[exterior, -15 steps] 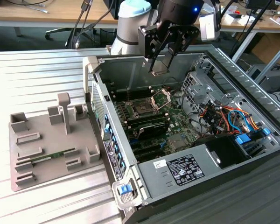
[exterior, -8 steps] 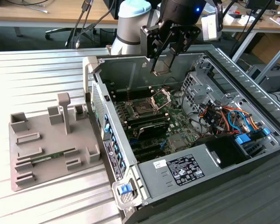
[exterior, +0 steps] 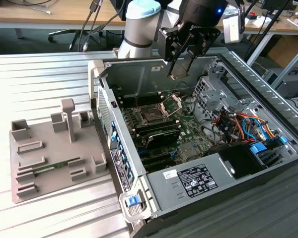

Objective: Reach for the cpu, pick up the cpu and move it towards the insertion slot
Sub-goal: 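Pick up the cpu and move it towards the insertion slot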

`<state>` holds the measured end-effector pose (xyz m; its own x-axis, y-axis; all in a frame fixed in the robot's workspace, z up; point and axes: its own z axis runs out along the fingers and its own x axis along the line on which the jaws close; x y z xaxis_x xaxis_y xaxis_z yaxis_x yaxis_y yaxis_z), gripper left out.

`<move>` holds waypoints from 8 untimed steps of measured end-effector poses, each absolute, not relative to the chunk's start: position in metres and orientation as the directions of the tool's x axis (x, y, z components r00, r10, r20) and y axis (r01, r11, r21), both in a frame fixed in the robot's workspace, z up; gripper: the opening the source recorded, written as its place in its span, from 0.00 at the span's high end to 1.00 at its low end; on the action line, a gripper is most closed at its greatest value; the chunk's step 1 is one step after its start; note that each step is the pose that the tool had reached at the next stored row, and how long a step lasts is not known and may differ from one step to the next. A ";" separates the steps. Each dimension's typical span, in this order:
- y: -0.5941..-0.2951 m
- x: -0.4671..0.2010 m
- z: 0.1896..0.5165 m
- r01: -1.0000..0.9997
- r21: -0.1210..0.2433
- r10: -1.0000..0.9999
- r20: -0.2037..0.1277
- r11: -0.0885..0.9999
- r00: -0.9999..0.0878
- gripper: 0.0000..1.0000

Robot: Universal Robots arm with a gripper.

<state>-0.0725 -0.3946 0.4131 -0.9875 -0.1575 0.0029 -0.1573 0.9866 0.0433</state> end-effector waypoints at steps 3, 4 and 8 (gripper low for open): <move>-0.395 -0.071 0.413 -0.157 0.043 -0.158 0.003 0.987 -0.987 0.45; -0.395 -0.070 0.413 -0.157 0.043 -0.158 0.003 0.987 -0.988 0.45; -0.395 -0.068 0.413 -0.157 0.043 -0.158 0.003 0.987 -0.988 0.45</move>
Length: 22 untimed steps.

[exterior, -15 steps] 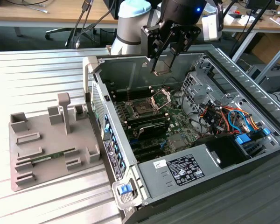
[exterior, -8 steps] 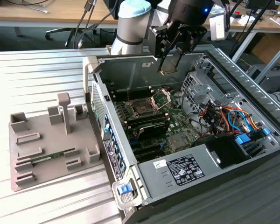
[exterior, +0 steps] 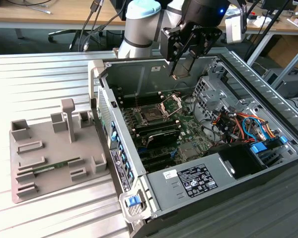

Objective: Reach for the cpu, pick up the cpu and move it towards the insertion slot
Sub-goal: 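Pick up the cpu and move it towards the insertion slot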

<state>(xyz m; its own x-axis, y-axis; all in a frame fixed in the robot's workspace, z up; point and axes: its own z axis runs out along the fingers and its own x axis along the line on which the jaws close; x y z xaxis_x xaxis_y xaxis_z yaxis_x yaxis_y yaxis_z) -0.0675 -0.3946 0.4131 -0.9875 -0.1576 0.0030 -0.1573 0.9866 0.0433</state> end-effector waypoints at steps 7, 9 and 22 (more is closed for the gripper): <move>-0.395 -0.064 0.413 -0.157 0.043 -0.158 0.003 0.987 -0.987 0.45; -0.395 -0.062 0.413 -0.157 0.043 -0.158 0.003 0.987 -0.987 0.45; -0.395 -0.056 0.413 -0.157 0.043 -0.158 0.003 0.987 -0.988 0.45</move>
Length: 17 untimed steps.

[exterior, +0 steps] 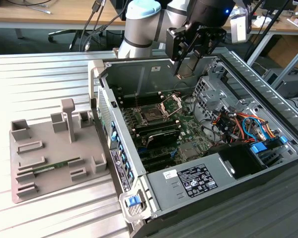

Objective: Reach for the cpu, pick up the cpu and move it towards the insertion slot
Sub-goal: 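Pick up the cpu and move it towards the insertion slot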

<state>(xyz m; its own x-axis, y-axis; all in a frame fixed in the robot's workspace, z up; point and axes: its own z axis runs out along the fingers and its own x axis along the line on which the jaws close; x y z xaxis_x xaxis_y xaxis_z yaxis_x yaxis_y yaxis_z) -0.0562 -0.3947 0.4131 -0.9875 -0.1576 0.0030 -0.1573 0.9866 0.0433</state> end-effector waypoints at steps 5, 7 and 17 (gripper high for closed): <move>-0.395 -0.054 0.413 -0.157 0.043 -0.158 0.003 0.987 -0.988 0.45; -0.395 -0.053 0.413 -0.157 0.043 -0.158 0.003 0.987 -0.988 0.45; -0.395 -0.048 0.413 -0.157 0.043 -0.158 0.003 0.987 -0.988 0.45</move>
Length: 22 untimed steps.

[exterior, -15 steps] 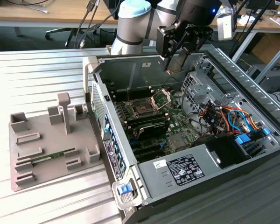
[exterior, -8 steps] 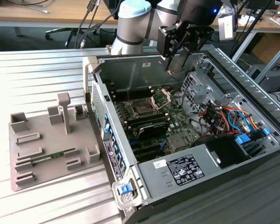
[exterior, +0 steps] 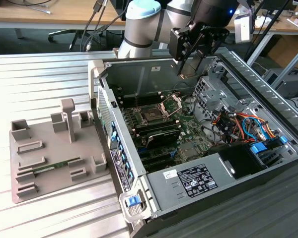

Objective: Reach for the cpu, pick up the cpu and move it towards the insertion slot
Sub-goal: 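Pick up the cpu and move it towards the insertion slot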

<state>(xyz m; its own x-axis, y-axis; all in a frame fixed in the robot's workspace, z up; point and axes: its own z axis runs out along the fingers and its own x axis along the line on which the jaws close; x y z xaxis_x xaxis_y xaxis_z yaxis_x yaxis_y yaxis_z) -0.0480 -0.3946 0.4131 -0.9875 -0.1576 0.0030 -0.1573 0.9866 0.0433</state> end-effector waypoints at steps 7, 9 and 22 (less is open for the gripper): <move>-0.395 -0.044 0.413 -0.157 0.043 -0.158 0.003 0.987 -0.988 0.45; -0.395 -0.043 0.413 -0.157 0.043 -0.158 0.003 0.987 -0.988 0.45; -0.395 -0.036 0.413 -0.157 0.043 -0.158 0.003 0.987 -0.987 0.45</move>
